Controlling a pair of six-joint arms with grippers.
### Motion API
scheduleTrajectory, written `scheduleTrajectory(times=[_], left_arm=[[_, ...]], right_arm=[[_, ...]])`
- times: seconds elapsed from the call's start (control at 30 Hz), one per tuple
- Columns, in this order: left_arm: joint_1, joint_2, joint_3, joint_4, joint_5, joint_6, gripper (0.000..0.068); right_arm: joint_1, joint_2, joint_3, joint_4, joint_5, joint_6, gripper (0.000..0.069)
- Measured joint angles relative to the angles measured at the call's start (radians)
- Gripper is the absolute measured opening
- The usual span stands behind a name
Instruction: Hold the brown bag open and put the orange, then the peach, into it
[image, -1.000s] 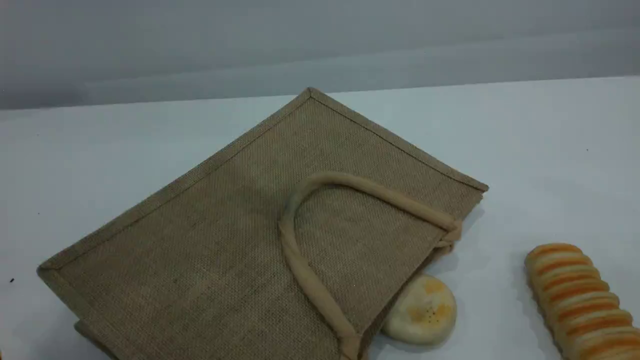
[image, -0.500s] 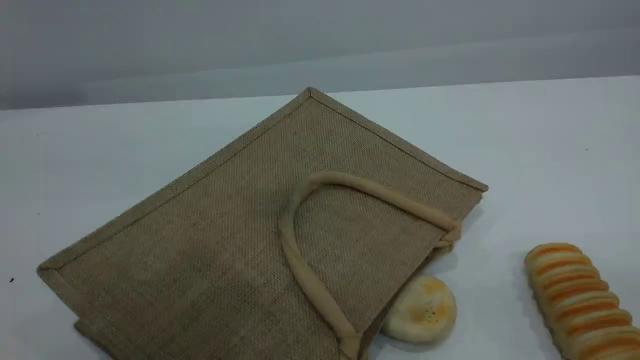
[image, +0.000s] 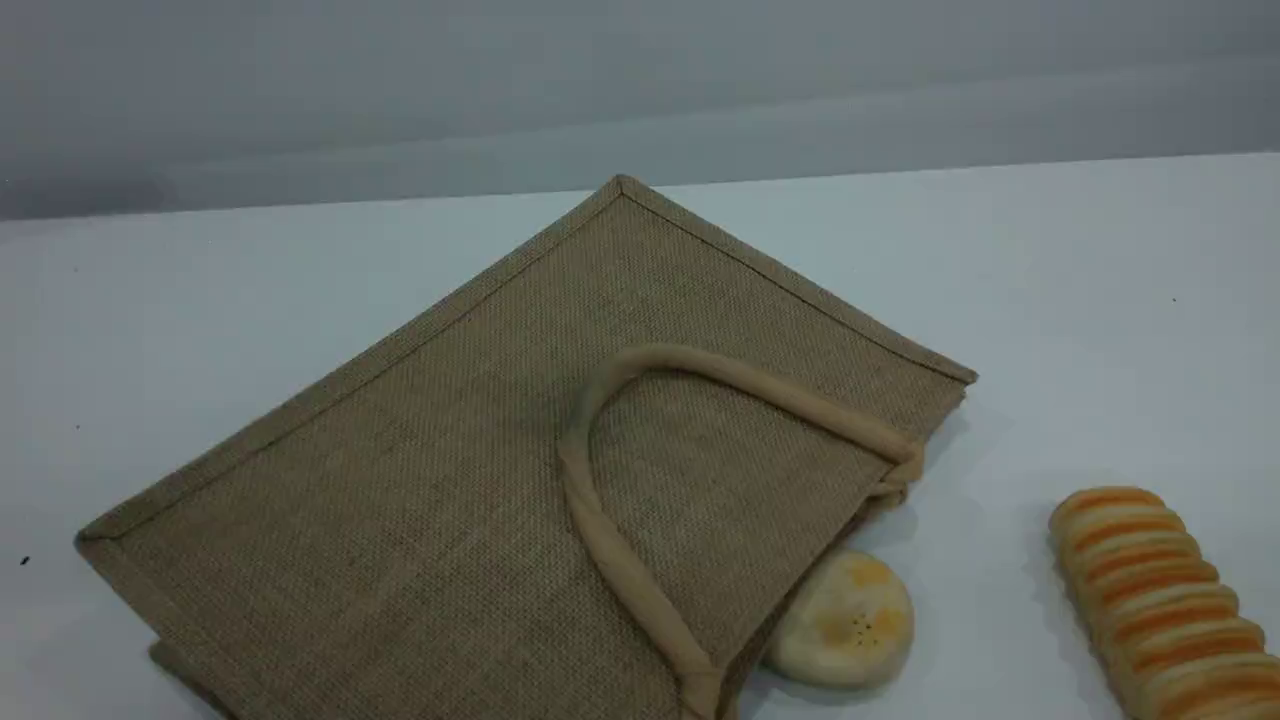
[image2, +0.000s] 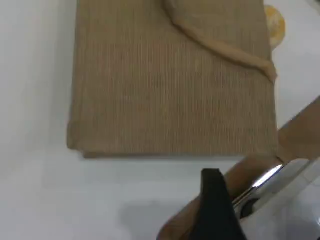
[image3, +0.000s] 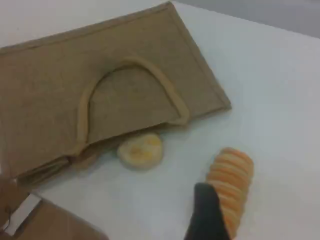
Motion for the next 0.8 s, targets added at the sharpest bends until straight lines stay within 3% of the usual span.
scheduleTrajectory(times=[0.23,0.5,0.7,0.8], left_arm=[[0.0,-0.265,0.182,0.027,0.005,0.0,0.044],[0.0,-0.42,0.222,0.033,-0.059,0.021,0.0437],[0.0,-0.424,0.241,0.028,-0.01,0.02,0.0436],[0.0,-0.424,0.243,0.01,-0.009,0.02,0.0436]], right_arm=[[0.0,0.0,0.0,0.0,0.0,0.0,0.044],[0.0,0.0,0.0,0.0,0.0,0.0,0.044],[0.0,0.0,0.0,0.0,0.0,0.0,0.044],[-0.04,0.0,0.0,0.001,0.0,0.0,0.044]])
